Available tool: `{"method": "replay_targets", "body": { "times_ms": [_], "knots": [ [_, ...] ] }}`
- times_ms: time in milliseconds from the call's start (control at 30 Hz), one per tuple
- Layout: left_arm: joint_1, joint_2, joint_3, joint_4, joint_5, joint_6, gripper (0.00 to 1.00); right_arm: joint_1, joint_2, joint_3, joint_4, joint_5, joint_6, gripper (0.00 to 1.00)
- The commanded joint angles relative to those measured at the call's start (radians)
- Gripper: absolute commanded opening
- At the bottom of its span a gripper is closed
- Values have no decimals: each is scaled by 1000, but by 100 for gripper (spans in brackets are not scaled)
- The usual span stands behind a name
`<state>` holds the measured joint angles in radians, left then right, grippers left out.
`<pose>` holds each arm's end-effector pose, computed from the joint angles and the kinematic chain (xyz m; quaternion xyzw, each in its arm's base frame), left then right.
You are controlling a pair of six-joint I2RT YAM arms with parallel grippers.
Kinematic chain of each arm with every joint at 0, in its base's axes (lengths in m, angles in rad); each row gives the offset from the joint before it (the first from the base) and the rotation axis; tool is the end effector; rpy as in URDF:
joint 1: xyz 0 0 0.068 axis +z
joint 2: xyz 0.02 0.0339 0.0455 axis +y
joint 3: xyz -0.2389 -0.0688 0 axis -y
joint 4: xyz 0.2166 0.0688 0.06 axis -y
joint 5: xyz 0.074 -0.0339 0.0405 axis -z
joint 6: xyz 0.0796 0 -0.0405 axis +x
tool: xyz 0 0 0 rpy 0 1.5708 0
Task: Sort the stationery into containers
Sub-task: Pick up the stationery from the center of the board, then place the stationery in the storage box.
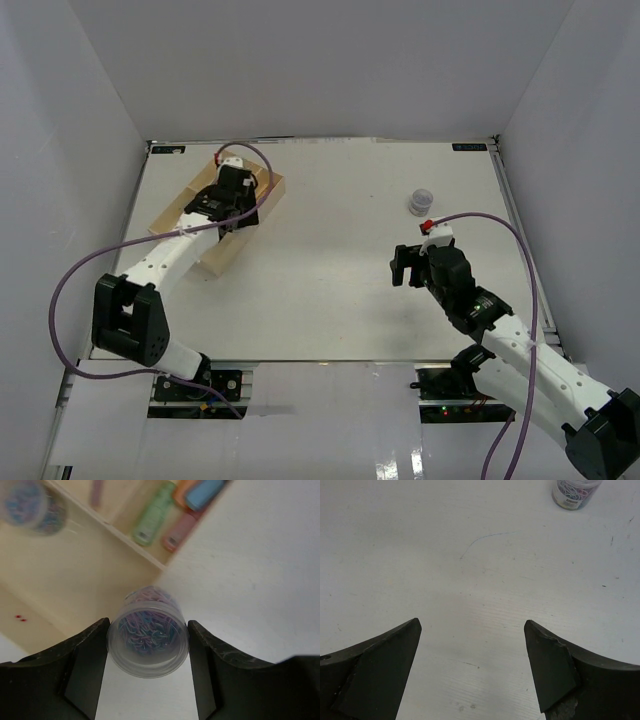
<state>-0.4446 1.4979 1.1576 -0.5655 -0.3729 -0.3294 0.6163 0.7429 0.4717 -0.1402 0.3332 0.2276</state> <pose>0.2997 -0.1107 0.2195 -0.0069 0.9308 0.0412 0.3632 0.1828 0.0976 0.2152 -0.0702 0.8271 0.0947 0.5496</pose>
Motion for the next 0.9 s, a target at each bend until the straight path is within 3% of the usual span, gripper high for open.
{"method": "replay_targets", "body": {
  "times_ms": [0, 167, 267, 567, 867],
  "knots": [
    [142, -48, 36, 9, 27, 41, 38, -4, -14, -18, 67, -23, -10, 90],
    [320, -12, 22, 85, 87, 44, 38, -6, -14, -18, 68, -36, -24, 90],
    [372, 47, 39, 118, 115, 44, 38, -6, -19, -21, 70, -40, -25, 90],
    [394, 180, 65, 214, 95, 9, 39, -12, -23, -34, 71, -46, -39, 90],
    [415, 255, 108, 254, 71, 12, 49, -15, -31, -41, 71, -51, -47, 90]
  ]
}}
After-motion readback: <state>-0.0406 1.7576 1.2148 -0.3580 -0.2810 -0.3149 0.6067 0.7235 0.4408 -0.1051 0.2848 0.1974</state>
